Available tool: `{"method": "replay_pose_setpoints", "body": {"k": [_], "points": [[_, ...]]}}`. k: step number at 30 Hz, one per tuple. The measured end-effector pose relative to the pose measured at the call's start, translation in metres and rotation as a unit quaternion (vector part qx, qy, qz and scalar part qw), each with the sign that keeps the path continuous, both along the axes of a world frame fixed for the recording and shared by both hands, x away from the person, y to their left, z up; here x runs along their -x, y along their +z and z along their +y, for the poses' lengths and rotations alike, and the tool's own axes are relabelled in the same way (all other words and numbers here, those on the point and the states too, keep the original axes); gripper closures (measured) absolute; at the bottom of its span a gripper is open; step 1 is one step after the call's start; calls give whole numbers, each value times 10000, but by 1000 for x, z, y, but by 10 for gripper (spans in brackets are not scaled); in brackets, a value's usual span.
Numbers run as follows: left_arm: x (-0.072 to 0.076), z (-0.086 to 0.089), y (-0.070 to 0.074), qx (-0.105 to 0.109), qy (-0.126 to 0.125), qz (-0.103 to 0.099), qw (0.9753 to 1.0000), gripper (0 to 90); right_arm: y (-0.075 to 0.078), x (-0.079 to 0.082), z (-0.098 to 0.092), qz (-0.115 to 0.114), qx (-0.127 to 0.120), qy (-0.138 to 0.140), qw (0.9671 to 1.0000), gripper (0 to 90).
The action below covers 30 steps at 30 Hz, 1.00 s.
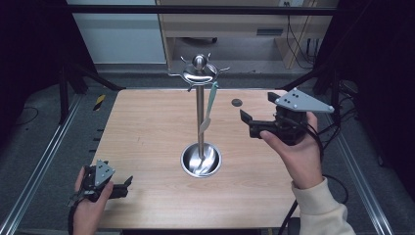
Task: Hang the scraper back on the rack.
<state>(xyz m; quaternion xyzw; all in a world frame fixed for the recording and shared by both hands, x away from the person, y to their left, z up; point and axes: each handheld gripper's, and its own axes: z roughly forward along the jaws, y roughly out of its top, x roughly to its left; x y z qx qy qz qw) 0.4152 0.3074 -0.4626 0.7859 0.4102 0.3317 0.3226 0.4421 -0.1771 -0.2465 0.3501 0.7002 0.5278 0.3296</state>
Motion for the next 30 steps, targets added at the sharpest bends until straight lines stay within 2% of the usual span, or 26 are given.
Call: {"method": "replay_pose_setpoints", "body": {"k": [7,12,15,20,23,30], "points": [[1,3,1,37,45,-17,10000,22,-27,12,-12,82,151,13,9999,57],[1,2,1,10,47,-34,10000,23,-40,21,-21,101,283,-17,9995,45],[1,2,1,12,31,-30,10000,23,-46,25,-24,120,349,-151,9992,40],[1,2,1,14,17,-34,10000,22,-59,28,-26,176,339,-268,9989,45],[1,2,1,8,31,-41,10000,22,-69,28,-29,346,329,-277,9985,56],[1,2,1,17,46,-52,10000,22,-97,27,-37,511,199,-401,9977,62]]}}
